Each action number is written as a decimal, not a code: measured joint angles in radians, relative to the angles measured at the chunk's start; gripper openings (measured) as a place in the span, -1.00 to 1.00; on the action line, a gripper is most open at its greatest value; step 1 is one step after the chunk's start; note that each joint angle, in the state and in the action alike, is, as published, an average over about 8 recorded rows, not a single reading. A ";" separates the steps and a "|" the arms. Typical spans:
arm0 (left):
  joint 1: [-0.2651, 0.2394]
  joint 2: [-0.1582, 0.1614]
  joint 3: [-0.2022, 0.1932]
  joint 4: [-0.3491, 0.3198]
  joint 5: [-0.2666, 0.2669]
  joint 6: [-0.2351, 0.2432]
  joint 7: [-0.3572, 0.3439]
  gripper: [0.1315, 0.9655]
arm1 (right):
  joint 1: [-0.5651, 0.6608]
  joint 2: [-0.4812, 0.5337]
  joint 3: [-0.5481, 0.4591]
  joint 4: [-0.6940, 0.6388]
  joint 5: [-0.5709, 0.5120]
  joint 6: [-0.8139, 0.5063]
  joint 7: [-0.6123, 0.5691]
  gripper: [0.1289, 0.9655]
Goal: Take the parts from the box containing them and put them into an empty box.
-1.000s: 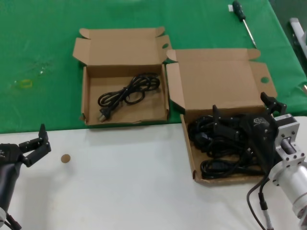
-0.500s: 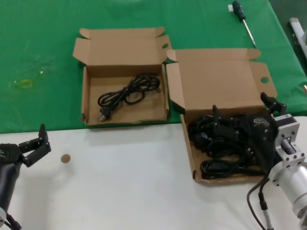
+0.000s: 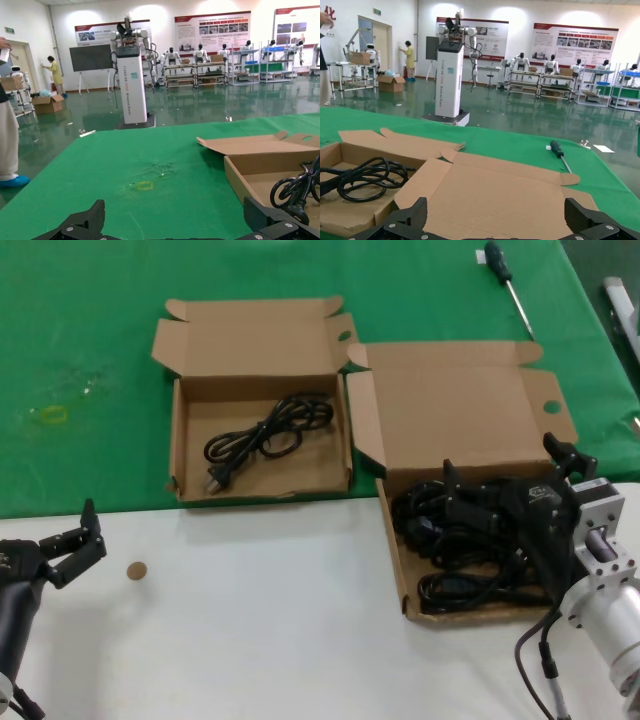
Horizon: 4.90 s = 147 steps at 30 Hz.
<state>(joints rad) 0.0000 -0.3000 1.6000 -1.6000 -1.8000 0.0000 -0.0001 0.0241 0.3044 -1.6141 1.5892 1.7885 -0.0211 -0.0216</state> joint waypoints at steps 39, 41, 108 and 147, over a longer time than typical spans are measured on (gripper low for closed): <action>0.000 0.000 0.000 0.000 0.000 0.000 0.000 1.00 | 0.000 0.000 0.000 0.000 0.000 0.000 0.000 1.00; 0.000 0.000 0.000 0.000 0.000 0.000 0.000 1.00 | 0.000 0.000 0.000 0.000 0.000 0.000 0.000 1.00; 0.000 0.000 0.000 0.000 0.000 0.000 0.000 1.00 | 0.000 0.000 0.000 0.000 0.000 0.000 0.000 1.00; 0.000 0.000 0.000 0.000 0.000 0.000 0.000 1.00 | 0.000 0.000 0.000 0.000 0.000 0.000 0.000 1.00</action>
<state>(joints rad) 0.0000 -0.3000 1.6000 -1.6000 -1.8000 0.0000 0.0000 0.0241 0.3044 -1.6141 1.5892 1.7885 -0.0211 -0.0217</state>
